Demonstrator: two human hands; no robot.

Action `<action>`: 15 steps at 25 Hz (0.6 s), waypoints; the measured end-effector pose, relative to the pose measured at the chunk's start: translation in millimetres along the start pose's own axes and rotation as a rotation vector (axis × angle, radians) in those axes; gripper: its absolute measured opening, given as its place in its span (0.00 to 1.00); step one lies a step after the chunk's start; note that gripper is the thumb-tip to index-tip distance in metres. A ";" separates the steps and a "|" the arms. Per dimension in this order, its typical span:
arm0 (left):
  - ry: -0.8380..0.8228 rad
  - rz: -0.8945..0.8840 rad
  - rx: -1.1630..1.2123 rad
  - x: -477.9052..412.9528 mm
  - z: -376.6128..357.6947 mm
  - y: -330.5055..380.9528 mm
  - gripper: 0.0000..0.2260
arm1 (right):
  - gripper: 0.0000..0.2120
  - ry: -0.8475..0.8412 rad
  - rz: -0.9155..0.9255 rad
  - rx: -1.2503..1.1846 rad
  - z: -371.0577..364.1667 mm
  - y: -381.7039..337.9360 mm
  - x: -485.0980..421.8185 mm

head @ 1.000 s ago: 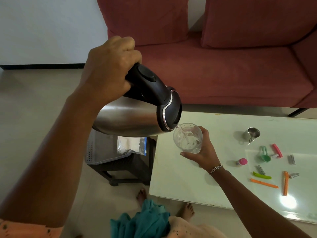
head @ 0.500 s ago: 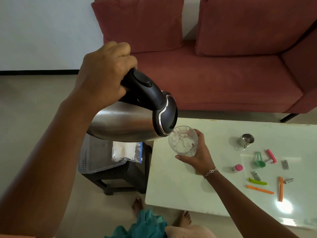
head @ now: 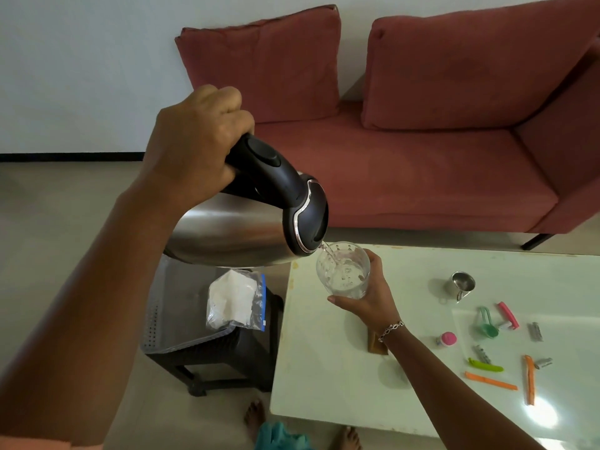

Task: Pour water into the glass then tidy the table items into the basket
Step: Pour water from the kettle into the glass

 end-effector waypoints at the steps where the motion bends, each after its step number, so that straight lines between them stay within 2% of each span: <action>1: 0.005 0.006 -0.006 -0.9 0.2 -1.5 0.06 | 0.40 0.004 0.000 -0.006 0.7 -0.9 -0.9; 8: 0.025 0.034 -0.019 -2.3 2.0 -7.8 0.07 | 0.40 0.012 -0.006 0.007 2.4 -4.6 -3.3; 15: 0.074 0.027 -0.010 -1.4 6.2 -9.1 0.04 | 0.40 0.011 -0.010 0.017 0.1 -5.6 -0.2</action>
Point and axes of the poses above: each hand's wrist, its own x-axis away from the middle knuckle, its own z-axis out of the back of the hand, y = z × x, the point moved 3 cm from there along -x, towards the middle knuckle, and after that the axes turned 3 degrees about -x, right-handed, at the moved point
